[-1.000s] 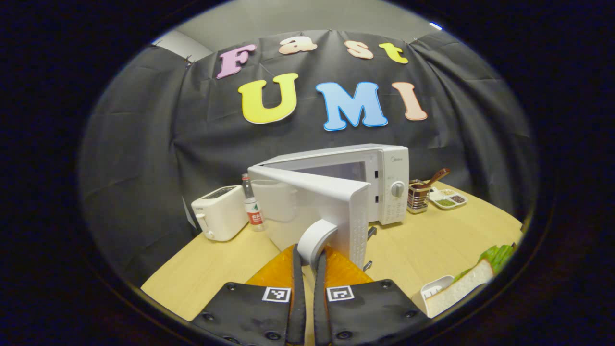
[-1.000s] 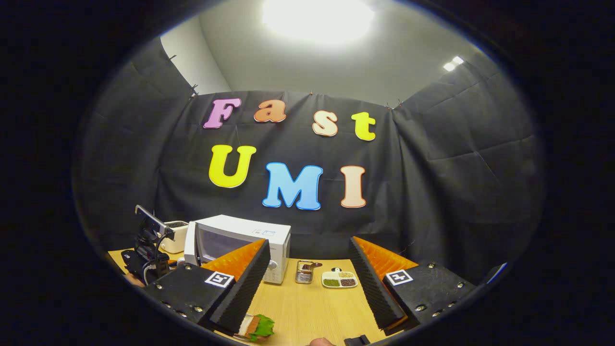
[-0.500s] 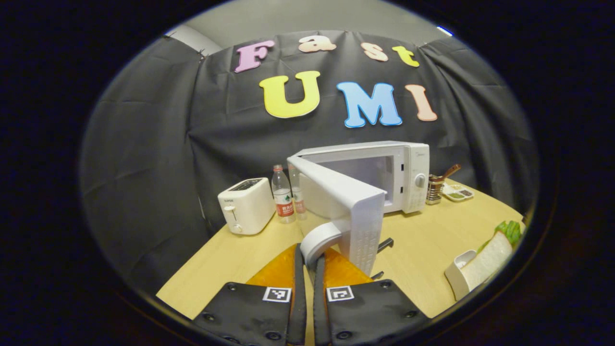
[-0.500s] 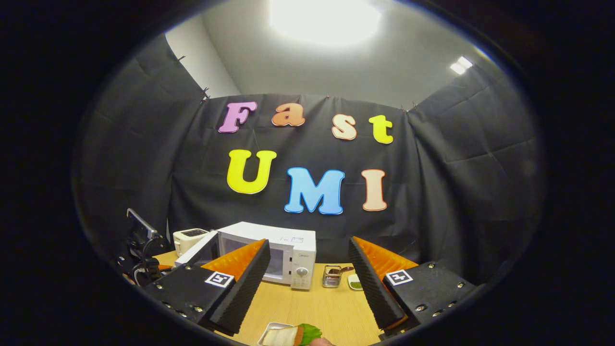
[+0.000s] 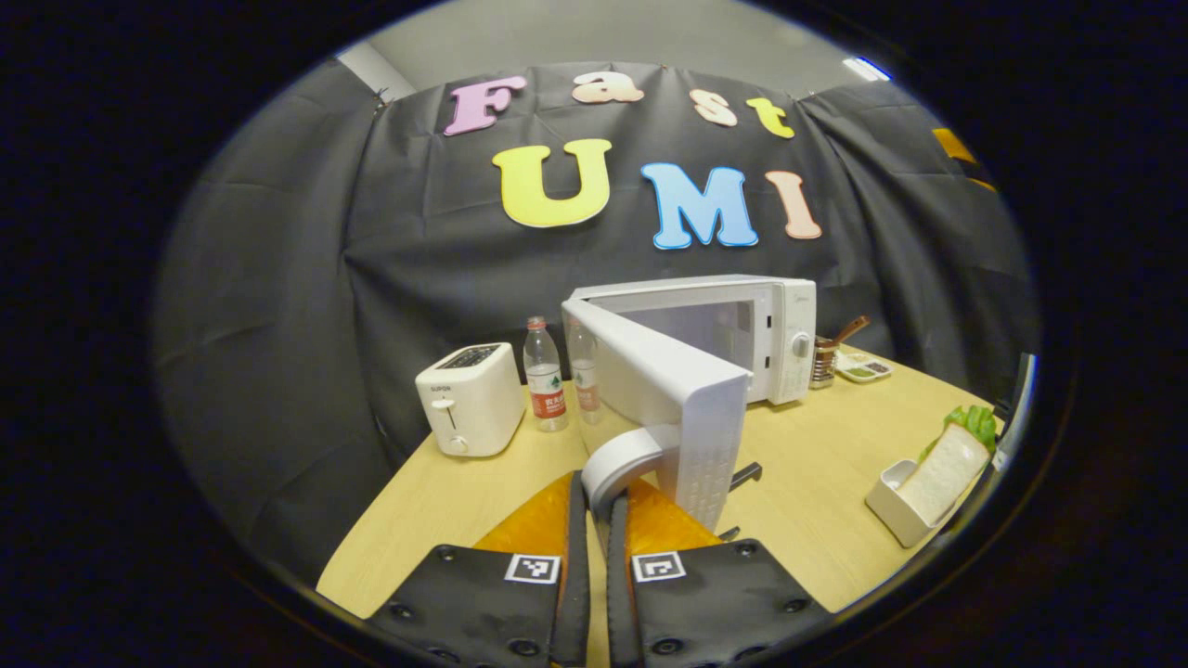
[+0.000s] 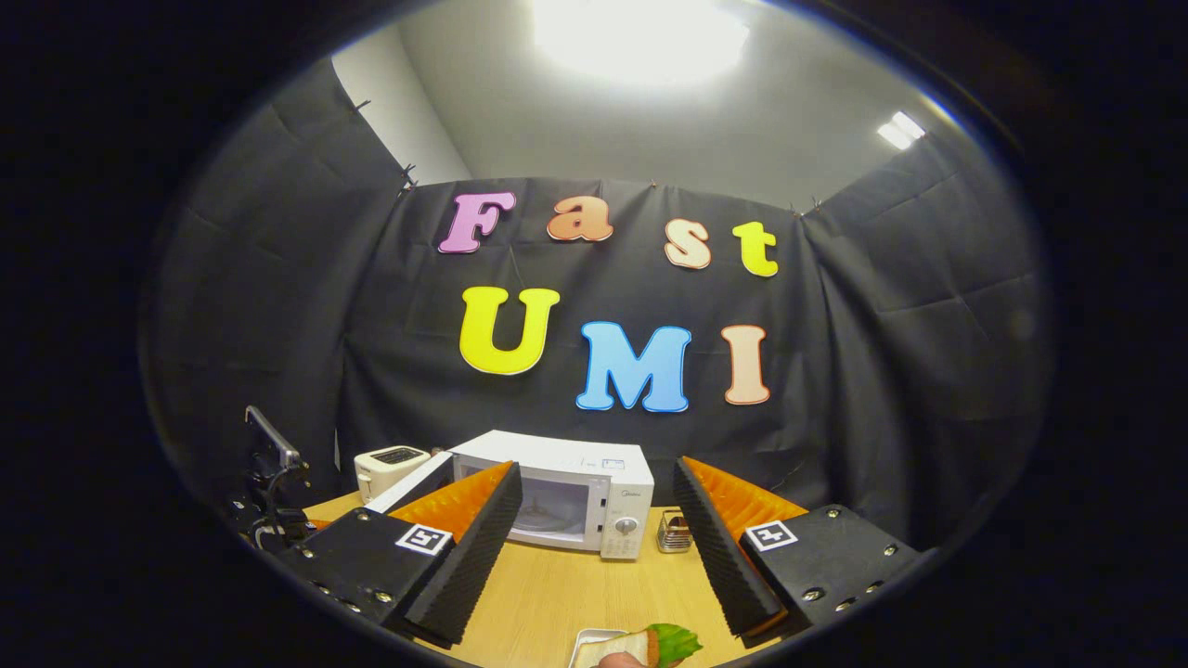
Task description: Open the microwave oven with the left hand, put the food in, and close the microwave oven.
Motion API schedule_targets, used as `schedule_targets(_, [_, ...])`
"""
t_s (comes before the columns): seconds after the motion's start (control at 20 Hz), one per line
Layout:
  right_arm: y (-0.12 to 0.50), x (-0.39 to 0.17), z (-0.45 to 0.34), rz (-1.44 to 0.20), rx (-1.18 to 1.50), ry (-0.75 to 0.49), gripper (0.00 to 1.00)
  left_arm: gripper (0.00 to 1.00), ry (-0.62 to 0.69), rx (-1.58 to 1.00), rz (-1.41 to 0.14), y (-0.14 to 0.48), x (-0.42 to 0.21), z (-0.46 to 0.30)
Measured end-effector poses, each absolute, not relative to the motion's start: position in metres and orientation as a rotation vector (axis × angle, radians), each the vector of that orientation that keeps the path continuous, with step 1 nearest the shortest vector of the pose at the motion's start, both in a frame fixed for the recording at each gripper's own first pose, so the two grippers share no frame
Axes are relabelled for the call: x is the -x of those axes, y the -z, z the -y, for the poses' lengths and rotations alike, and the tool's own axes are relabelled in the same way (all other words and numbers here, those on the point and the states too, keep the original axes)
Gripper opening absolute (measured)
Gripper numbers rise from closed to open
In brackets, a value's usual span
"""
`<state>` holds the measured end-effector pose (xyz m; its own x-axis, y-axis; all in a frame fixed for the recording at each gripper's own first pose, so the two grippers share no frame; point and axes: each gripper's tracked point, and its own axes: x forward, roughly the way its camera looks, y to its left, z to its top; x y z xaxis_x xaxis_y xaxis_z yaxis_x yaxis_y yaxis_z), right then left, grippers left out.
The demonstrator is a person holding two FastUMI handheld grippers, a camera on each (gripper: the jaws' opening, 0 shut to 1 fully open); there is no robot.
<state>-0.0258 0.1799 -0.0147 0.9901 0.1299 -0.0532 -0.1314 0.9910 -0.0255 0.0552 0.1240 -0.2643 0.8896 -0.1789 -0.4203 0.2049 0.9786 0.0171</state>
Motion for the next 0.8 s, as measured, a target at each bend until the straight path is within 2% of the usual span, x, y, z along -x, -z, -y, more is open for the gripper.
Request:
schedule_targets(0.2, [0.016,0.024,-0.201,-0.057,0.027,-0.122,0.99,0.18,0.225,-0.047,-0.434,0.266,-0.055,-0.145])
schedule_targets(0.35, [0.018,0.021,-0.211,-0.066,0.028,-0.118,0.99,0.28,0.217,-0.037,-0.438,0.268,-0.053,-0.162])
schedule_targets(0.4, [0.017,0.02,-0.213,-0.066,0.027,-0.12,0.99,0.36,0.213,-0.035,-0.438,0.267,-0.052,-0.165])
schedule_targets(0.45, [0.016,0.02,-0.216,-0.065,0.023,-0.125,0.99,0.34,0.201,-0.038,-0.439,0.267,-0.049,-0.169])
schedule_targets(0.6, [0.013,0.014,-0.217,-0.059,0.022,-0.152,0.99,0.64,0.147,-0.044,-0.417,0.255,-0.038,-0.184])
schedule_targets(0.7, [0.014,0.008,-0.212,-0.069,0.017,-0.169,0.99,0.75,0.121,-0.02,-0.396,0.239,-0.023,-0.188])
schedule_targets(0.8, [0.018,0.003,-0.205,-0.094,-0.005,-0.186,0.99,0.77,0.087,-0.006,-0.374,0.22,-0.012,-0.188])
